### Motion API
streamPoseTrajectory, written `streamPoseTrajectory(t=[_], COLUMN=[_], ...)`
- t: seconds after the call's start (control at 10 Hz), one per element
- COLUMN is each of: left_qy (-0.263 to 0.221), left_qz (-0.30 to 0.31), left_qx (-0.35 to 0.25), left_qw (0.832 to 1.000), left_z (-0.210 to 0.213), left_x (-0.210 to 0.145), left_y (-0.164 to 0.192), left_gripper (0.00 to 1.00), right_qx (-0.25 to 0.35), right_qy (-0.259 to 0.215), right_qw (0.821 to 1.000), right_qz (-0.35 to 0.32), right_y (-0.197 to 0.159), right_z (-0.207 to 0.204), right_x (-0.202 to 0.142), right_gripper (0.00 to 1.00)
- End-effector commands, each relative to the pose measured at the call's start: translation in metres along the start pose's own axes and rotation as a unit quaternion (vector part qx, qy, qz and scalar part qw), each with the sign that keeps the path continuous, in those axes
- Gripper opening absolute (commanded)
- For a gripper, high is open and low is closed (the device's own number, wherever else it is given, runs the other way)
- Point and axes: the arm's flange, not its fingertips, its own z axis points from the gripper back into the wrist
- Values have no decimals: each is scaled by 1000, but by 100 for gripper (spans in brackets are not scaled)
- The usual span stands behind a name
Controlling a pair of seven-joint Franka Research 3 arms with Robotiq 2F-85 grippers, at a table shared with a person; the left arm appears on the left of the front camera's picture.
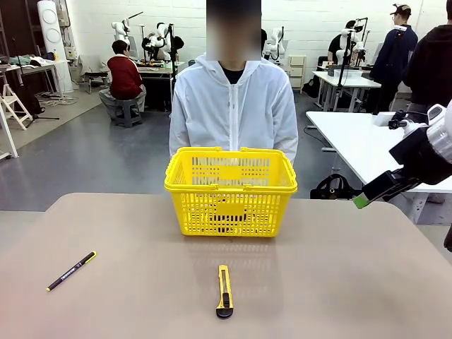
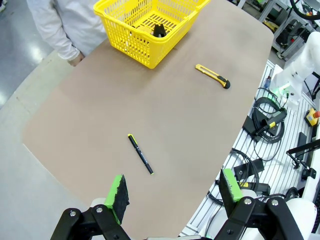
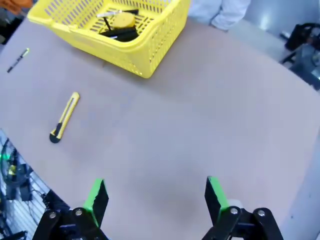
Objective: Place the items the person wants into the basket.
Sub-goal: Pick up the item the person points to and place it in the Market Basket.
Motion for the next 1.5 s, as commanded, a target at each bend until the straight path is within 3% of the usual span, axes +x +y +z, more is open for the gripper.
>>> streamPoseTrajectory(t=[0.0, 0.1, 0.6, 1.0, 1.2, 1.4], left_qy=[-9, -9, -9, -9, -9, -9], left_qz=[-10, -10, -10, -10, -10, -10], left_qx=[-7, -7, -7, -7, -7, -7], left_qw=[1000, 1000, 1000, 1000, 1000, 1000], left_z=[1, 1, 1, 1, 1, 1], left_x=[-2, -2, -2, -2, -2, -2], left_y=[0, 0, 0, 0, 0, 0], left_gripper=[94, 94, 94, 94, 94, 94], right_qx=[-11, 0, -1, 96, 146, 151], right_qy=[-19, 0, -7, -28, -40, -51], right_qw=[1000, 1000, 1000, 995, 987, 986], right_qz=[-20, 0, -3, 21, 52, 40], right_y=[-3, 0, 0, -66, -95, -112], right_z=[-9, 0, 0, 156, 198, 212], right_x=[11, 0, 3, -16, -32, -35], right_gripper=[100, 100, 100, 100, 100, 100])
